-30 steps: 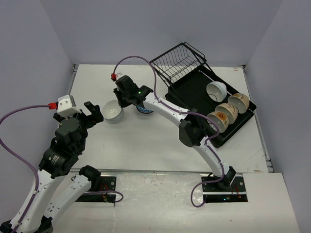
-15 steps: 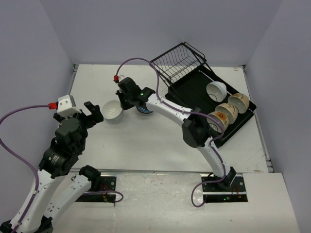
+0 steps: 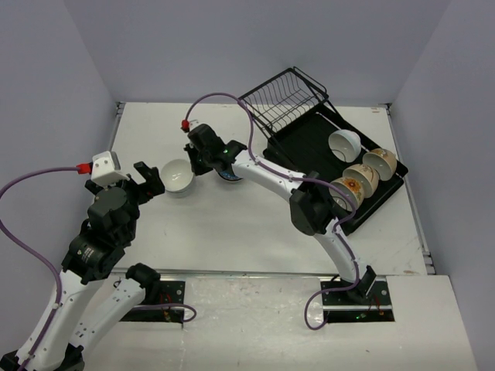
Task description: Unload the bowls from the dish rack
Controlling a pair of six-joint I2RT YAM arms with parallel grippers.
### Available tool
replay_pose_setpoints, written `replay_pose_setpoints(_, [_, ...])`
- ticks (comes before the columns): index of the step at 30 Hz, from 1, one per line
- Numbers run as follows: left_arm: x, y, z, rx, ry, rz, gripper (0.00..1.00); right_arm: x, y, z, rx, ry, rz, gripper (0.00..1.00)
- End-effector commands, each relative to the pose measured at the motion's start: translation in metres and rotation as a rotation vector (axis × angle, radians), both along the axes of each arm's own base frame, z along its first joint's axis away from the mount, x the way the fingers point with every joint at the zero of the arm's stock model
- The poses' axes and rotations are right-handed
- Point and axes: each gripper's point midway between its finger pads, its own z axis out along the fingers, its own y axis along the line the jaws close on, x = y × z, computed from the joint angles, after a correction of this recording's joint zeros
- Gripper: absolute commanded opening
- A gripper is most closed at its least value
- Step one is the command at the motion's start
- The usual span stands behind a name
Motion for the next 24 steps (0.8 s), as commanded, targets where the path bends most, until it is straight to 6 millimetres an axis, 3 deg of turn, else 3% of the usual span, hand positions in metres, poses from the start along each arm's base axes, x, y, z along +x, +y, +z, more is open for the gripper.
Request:
replay_pose_setpoints(1, [0.004,0.001,0.002,0.013,-0.018,0.004,1.00,-0.006,0.014,0.017,0.048,0.003,0.021,0.04])
replay_pose_setpoints(4, [0.004,0.000,0.002,0.013,-0.018,0.002,1.00,-0.006,0.014,0.008,0.045,0.018,0.013,0.04])
replay_pose_setpoints(7, [0.005,-0.001,0.002,0.014,-0.016,-0.003,1.00,-0.009,0.010,0.031,0.074,-0.009,0.008,0.07])
replay_pose_setpoints(8, [0.006,-0.001,0.001,0.015,-0.013,-0.003,1.00,-0.008,0.008,0.028,0.070,-0.007,0.006,0.10])
replay_pose_setpoints(11, [0.006,-0.002,0.001,0.014,-0.012,-0.005,1.00,-0.012,0.005,0.064,0.109,-0.046,0.020,0.16])
replay_pose_setpoints(12, [0.006,-0.002,0.002,0.012,-0.013,-0.005,1.00,-0.015,0.001,0.091,0.142,-0.078,0.028,0.18])
replay_pose_setpoints(14, [0.006,-0.003,0.002,0.008,-0.012,-0.011,1.00,-0.020,-0.004,0.124,0.178,-0.122,0.039,0.25])
replay_pose_setpoints(15, [0.007,-0.005,0.003,0.004,-0.013,-0.021,1.00,-0.025,-0.013,0.160,0.213,-0.175,0.052,0.27])
replay_pose_setpoints(17, [0.007,-0.008,0.004,-0.008,-0.013,-0.036,1.00,-0.030,-0.027,0.193,0.231,-0.230,0.057,0.30])
replay_pose_setpoints(18, [0.007,-0.013,0.005,-0.025,-0.012,-0.056,1.00,-0.035,-0.044,0.219,0.230,-0.287,0.045,0.31])
replay_pose_setpoints(19, [0.007,-0.017,0.005,-0.036,-0.012,-0.073,1.00,-0.035,-0.055,0.230,0.226,-0.315,0.033,0.34])
replay_pose_setpoints(20, [0.007,-0.020,0.006,-0.050,-0.015,-0.088,1.00,-0.037,-0.067,0.237,0.210,-0.339,0.027,0.36])
replay_pose_setpoints(21, [0.007,-0.028,0.005,-0.068,-0.012,-0.128,1.00,-0.037,-0.081,0.225,0.165,-0.337,-0.003,0.37])
replay_pose_setpoints(22, [0.007,-0.034,0.005,-0.100,-0.012,-0.147,1.00,-0.043,-0.105,0.249,0.182,-0.377,-0.033,0.41])
replay_pose_setpoints(23, [0.008,-0.040,0.005,-0.121,-0.018,-0.174,1.00,-0.044,-0.120,0.248,0.161,-0.389,-0.060,0.43])
replay_pose_setpoints(24, [0.008,-0.053,0.004,-0.147,-0.013,-0.235,1.00,-0.045,-0.136,0.225,0.097,-0.373,-0.079,0.45])
